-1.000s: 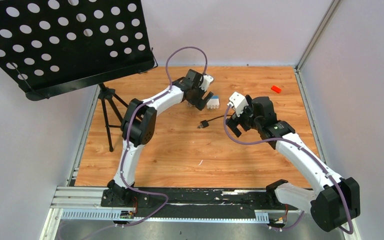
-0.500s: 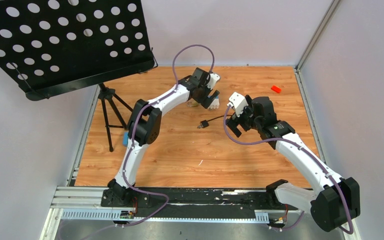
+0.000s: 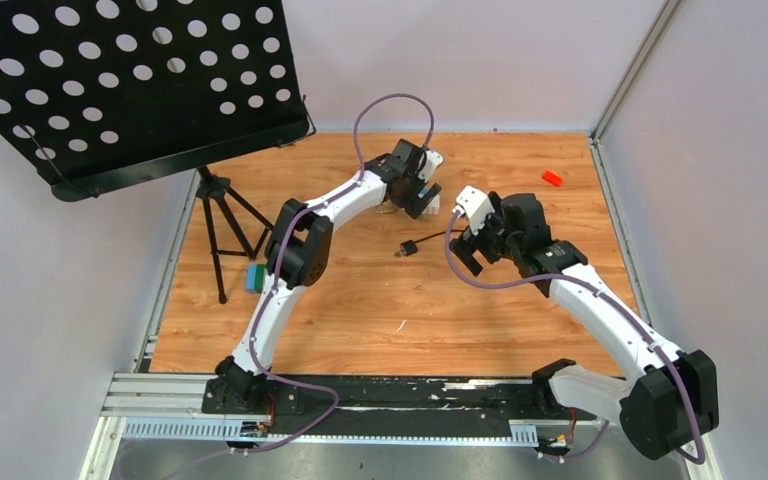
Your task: Unlock with the key
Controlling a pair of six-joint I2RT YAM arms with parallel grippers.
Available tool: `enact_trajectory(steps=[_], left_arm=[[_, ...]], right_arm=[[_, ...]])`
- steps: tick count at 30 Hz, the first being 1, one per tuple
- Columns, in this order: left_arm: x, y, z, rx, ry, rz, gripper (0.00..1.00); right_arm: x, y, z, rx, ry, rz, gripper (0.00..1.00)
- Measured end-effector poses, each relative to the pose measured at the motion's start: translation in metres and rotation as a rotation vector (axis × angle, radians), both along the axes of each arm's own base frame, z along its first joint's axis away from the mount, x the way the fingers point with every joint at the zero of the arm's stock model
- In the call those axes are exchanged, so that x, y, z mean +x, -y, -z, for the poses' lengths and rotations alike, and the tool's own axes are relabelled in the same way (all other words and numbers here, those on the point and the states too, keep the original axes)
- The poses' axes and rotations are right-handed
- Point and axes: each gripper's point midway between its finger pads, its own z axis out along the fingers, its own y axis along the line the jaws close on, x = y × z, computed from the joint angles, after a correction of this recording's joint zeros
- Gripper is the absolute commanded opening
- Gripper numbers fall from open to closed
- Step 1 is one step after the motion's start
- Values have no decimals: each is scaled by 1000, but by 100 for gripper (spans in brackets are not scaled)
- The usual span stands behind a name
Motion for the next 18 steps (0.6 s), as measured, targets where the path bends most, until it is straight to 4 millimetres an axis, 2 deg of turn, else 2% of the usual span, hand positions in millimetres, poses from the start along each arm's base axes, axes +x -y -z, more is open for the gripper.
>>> enact_trajectory(steps=[9, 14, 18], left_arm=[[18, 9, -21, -26, 58, -17, 98], [25, 13, -17, -26, 60, -24, 98], [18, 14, -8, -29, 21, -17, 98]], right_arm=[[0, 0, 8, -12, -24, -1, 99], [0, -2, 10, -16, -31, -6, 99], [-1, -1, 11, -19, -31, -8, 99]])
